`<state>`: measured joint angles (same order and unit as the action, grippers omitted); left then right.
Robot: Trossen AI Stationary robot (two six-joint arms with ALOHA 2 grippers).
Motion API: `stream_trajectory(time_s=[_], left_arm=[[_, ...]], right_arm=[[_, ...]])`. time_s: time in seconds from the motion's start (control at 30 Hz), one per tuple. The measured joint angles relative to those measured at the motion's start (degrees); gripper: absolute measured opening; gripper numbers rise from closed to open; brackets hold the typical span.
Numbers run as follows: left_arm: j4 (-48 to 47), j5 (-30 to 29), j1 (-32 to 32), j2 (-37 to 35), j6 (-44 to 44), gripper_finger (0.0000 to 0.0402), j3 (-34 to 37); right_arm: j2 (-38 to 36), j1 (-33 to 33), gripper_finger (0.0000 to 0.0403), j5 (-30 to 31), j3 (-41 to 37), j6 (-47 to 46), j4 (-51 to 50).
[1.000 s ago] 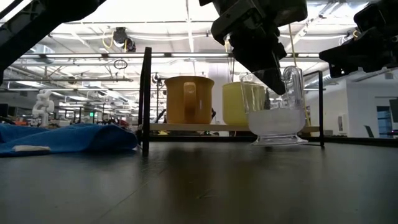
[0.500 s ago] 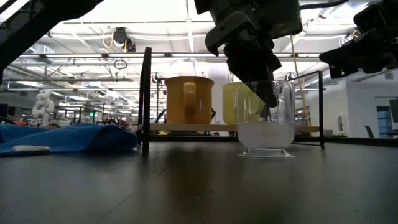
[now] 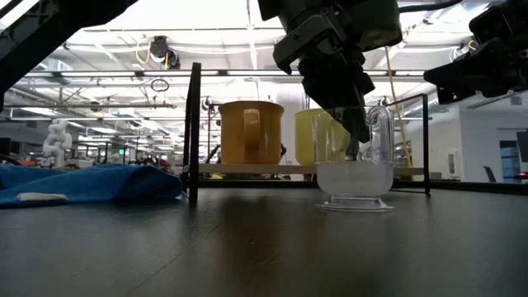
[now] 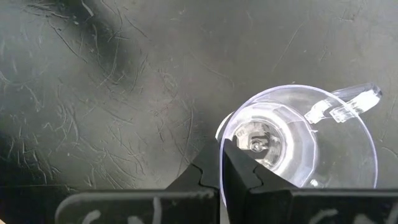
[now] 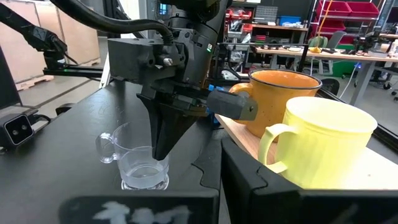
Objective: Stack small to large cups/mugs on shelf
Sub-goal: Put the transparent mug on the shelf aligned with the yellow mug
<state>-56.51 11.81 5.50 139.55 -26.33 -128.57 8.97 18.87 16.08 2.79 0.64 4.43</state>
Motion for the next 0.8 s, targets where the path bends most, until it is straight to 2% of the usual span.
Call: stream_trajectory(time_s=[0.3, 0.63, 0.8], left_arm=[[0.26, 0.09, 0.07, 0.50, -0.49, 0.0025, 0.25], [0.62, 0.12, 0.11, 0.54, 0.14, 0.0031, 0.28], [0.85, 0.20, 0.15, 0.54, 1.29, 0.0071, 0.09]], right_arm=[[0.00, -0.02, 0.0000, -1.88, 0.00, -0.04, -0.37], [0.00, -0.02, 0.0000, -2.93, 0.00, -0.44, -0.48], [0.00, -0.02, 0.0000, -2.93, 0.00, -0.44, -0.48]])
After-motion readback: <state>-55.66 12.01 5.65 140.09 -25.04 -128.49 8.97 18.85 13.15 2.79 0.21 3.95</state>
